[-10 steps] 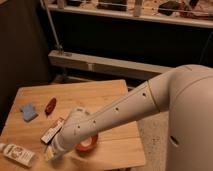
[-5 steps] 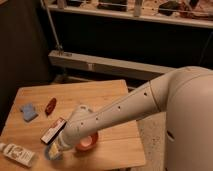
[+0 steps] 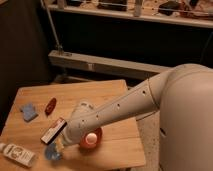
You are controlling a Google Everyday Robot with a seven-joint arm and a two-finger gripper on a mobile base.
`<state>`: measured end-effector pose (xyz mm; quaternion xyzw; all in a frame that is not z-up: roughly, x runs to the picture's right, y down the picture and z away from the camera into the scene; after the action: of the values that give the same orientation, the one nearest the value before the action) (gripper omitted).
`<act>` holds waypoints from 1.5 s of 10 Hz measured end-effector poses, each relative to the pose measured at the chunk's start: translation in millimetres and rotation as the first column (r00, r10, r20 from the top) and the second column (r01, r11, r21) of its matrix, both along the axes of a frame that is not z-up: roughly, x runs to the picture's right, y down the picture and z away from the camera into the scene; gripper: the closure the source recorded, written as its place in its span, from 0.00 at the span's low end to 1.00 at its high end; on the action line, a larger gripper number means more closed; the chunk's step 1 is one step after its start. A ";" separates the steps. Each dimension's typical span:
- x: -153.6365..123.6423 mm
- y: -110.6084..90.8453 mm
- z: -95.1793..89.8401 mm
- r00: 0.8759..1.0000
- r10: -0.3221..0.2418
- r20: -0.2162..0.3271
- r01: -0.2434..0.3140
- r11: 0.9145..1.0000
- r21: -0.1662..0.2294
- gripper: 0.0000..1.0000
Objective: Push the ceramic bowl across the table
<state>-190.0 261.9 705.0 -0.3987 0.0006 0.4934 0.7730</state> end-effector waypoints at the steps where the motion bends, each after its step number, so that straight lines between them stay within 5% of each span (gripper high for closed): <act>1: 5.9 -3.0 6.0 1.000 -0.003 -0.018 0.004 1.000 0.008 0.35; 5: 37.5 -23.2 9.4 0.995 0.020 -0.102 -0.015 0.999 0.044 0.35; 9: 83.3 -35.4 1.7 0.972 0.061 -0.225 -0.048 0.997 0.064 0.35; 13: 65.9 -28.1 -8.7 0.972 0.036 -0.231 -0.024 0.998 0.052 0.36; 15: 45.8 -25.9 -12.5 0.976 0.008 -0.217 0.004 0.999 0.054 0.54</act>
<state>-144.3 236.0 692.5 -0.3216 0.0713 0.5346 0.7782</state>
